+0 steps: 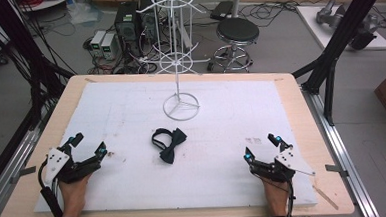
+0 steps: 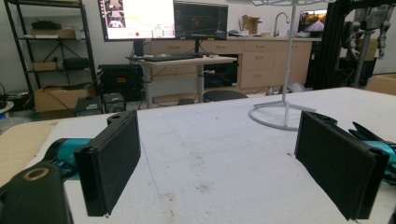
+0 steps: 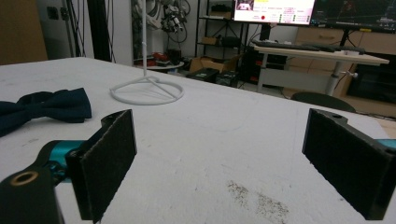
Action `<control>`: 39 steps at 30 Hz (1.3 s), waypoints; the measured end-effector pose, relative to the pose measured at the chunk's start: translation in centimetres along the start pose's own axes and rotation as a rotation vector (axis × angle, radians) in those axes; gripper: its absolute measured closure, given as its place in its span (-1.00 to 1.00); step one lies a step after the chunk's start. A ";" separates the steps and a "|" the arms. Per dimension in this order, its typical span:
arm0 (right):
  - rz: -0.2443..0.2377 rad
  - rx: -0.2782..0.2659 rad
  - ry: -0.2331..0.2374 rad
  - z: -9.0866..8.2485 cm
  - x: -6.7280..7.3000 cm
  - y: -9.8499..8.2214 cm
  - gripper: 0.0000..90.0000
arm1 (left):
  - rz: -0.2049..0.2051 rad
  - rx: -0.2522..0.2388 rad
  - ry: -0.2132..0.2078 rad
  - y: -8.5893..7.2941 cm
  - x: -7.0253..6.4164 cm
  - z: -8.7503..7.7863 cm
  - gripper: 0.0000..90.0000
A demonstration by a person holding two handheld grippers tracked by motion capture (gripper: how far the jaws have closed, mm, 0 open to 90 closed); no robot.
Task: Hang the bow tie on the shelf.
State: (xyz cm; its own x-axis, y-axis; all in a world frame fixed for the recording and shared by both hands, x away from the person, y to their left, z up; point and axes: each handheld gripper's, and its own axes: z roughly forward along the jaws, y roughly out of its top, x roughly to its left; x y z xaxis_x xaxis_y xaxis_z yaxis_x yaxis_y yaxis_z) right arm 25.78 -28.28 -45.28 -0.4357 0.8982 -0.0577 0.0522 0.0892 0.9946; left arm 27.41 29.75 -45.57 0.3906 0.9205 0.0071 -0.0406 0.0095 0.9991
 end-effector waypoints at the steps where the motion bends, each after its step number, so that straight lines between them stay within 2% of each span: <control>1: 0.000 0.000 0.000 0.0 0.0 0.0 -0.80 | 0.000 0.000 0.000 0.0 0.0 0.0 -0.67; 8: 0.021 -0.007 -0.003 -0.1 -0.1 0.0 -0.80 | 0.006 0.004 0.001 0.0 0.0 0.0 -0.67; 14: 0.011 -0.010 -0.004 -0.1 -0.1 0.0 -0.80 | 0.001 0.000 0.004 0.0 0.0 0.0 -0.67; 21: 0.011 -0.010 -0.003 -0.1 -0.1 0.0 -0.80 | 0.002 0.038 -0.012 0.2 0.1 0.3 -0.67; 23: 0.017 -0.008 -0.002 -0.1 0.0 0.0 -0.80 | -0.015 0.052 -0.011 0.2 0.2 0.4 -0.67; 25: 0.012 -0.012 -0.003 -0.1 0.0 -0.1 -0.80 | -0.016 0.059 -0.011 0.3 0.3 0.4 -0.68; 31: 0.014 -0.013 -0.003 -0.1 -0.1 -0.1 -0.80 | 0.007 0.088 -0.036 1.2 0.3 0.9 -0.67; 35: 0.009 -0.010 -0.003 -0.1 0.0 -0.1 -0.80 | 0.022 0.145 -0.058 2.3 0.0 2.0 -0.68; 39: 0.010 -0.011 -0.003 -0.1 0.0 -0.1 -0.80 | 0.036 0.173 -0.073 2.8 -0.2 2.6 -0.68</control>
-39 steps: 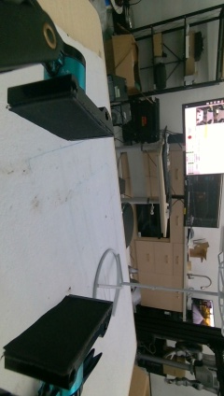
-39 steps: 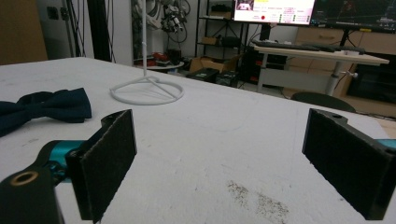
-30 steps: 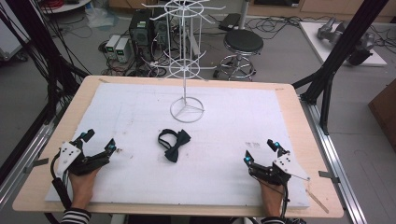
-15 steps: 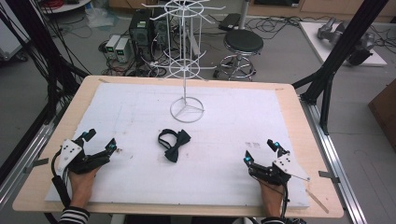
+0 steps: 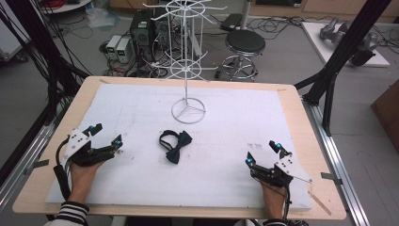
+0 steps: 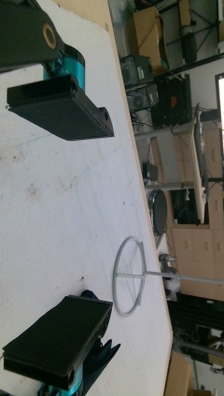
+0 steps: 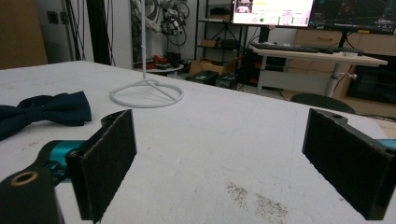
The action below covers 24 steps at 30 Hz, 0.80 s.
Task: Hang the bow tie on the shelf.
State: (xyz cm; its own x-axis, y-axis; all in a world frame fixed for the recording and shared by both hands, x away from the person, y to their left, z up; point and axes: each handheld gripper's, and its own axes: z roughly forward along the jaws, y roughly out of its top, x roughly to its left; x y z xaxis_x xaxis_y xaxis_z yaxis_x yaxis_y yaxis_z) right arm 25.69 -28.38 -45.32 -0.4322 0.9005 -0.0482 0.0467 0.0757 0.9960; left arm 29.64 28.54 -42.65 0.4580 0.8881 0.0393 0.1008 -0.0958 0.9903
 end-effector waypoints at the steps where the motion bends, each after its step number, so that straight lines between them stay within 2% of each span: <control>1: 0.002 -0.001 0.000 0.0 0.0 0.0 -0.80 | 0.015 0.018 -0.008 0.4 -0.1 0.4 -0.68; 10: 0.004 -0.002 0.002 0.0 0.0 0.0 -0.80 | 0.066 0.090 -0.061 2.3 -0.5 2.4 -0.68; 15: 0.003 -0.001 0.004 0.0 0.0 0.0 -0.80 | 0.097 0.130 -0.088 3.2 -1.2 3.7 -0.68; 17: 0.006 0.001 0.006 0.0 0.0 0.0 -0.80 | 0.107 0.153 -0.112 3.5 -1.7 4.5 -0.68; 24: 0.007 0.000 0.004 0.0 0.0 0.0 -0.80 | 0.114 0.207 -0.141 4.2 -2.8 6.1 -0.68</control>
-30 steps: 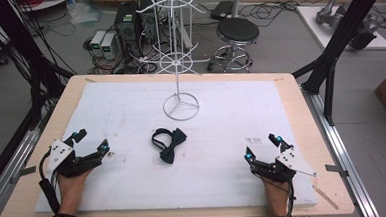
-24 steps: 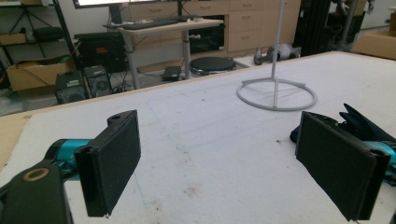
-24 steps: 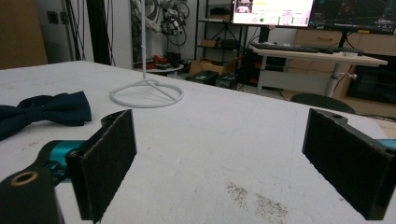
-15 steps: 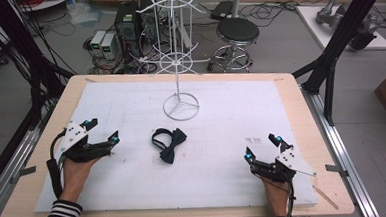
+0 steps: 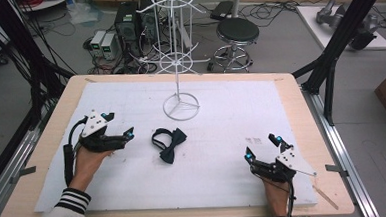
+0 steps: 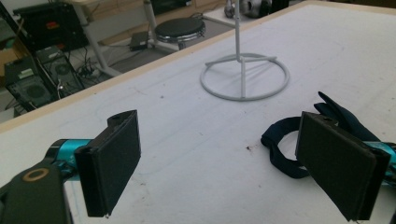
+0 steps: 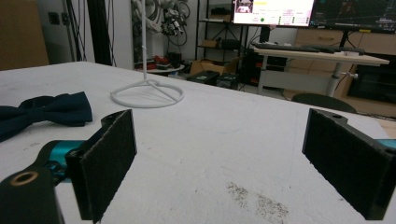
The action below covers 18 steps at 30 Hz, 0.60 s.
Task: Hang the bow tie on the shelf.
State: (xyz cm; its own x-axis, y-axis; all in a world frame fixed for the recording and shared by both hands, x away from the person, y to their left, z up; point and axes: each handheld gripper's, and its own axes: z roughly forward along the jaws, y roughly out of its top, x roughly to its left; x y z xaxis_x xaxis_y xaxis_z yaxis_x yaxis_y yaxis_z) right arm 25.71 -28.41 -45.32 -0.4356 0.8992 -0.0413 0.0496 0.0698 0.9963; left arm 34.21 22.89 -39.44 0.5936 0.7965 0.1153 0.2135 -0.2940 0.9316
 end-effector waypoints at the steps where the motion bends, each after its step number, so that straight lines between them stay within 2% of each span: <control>1: 0.000 0.000 0.000 0.0 0.0 0.0 -0.80 | -0.002 0.008 -0.002 0.2 -0.1 0.2 -0.68; 11: 0.002 -0.002 0.001 0.0 0.0 0.0 -0.80 | 0.011 0.126 -0.040 1.8 -1.1 2.8 -0.68; 14: 0.002 -0.003 -0.002 0.0 -0.1 0.0 -0.80 | 0.014 0.165 -0.041 2.1 -1.3 3.5 -0.67; 15: 0.003 -0.003 -0.002 0.0 -0.1 0.0 -0.80 | 0.019 0.194 -0.041 2.1 -1.4 4.0 -0.67; 17: 0.004 -0.002 -0.001 0.0 -0.1 0.0 -0.80 | 0.019 0.208 -0.045 2.1 -1.4 4.2 -0.67; 18: 0.005 -0.001 -0.001 0.0 -0.1 0.0 -0.80 | 0.025 0.237 -0.053 2.1 -1.6 4.8 -0.66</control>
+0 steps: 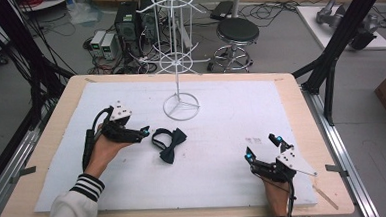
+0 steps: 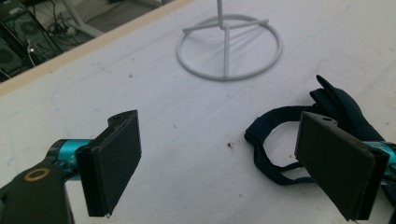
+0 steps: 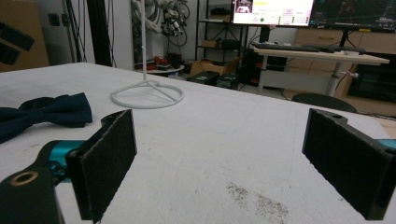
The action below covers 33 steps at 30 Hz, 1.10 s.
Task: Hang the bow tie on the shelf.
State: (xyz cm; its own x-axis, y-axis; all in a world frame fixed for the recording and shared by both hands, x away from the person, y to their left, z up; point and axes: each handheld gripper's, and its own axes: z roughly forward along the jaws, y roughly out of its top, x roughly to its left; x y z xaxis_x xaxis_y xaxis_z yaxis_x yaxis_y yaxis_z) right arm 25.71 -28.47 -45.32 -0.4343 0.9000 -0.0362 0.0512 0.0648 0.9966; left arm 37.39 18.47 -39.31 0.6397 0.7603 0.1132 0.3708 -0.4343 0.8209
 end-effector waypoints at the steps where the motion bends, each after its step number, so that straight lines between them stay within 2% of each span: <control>1: 0.000 0.000 0.000 0.0 0.0 0.0 -0.80 | 0.000 0.000 0.000 0.0 0.0 0.0 -0.65; 3: -0.001 -0.001 0.000 0.0 0.0 0.0 -0.80 | 0.005 0.044 -0.015 0.2 -0.3 0.9 -0.63; 12: -0.001 -0.002 0.000 0.0 0.0 0.0 -0.80 | 0.009 0.123 -0.032 1.3 -1.1 2.5 -0.52; 21: 0.002 -0.006 0.002 0.0 0.0 0.0 -0.80 | 0.033 0.239 -0.042 1.8 -1.6 3.7 -0.48; 24: -0.001 -0.009 0.002 0.0 0.0 0.0 -0.80 | 0.013 0.262 -0.035 2.0 -1.6 4.0 -0.48; 29: 0.001 -0.008 0.001 -0.1 0.0 0.0 -0.80 | 0.012 0.317 -0.051 1.8 -1.7 4.6 -0.40; 33: 0.001 -0.008 0.000 -0.1 0.0 0.0 -0.80 | 0.008 0.339 -0.051 1.9 -1.8 4.9 -0.33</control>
State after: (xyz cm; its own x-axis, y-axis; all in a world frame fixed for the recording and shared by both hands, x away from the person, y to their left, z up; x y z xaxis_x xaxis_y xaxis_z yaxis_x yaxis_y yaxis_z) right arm 25.67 -28.53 -45.35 -0.4347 0.8999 -0.0356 0.0438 0.0606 0.9972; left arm 40.25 13.89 -40.67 0.6731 0.7348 0.0837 0.5631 -0.5827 0.5860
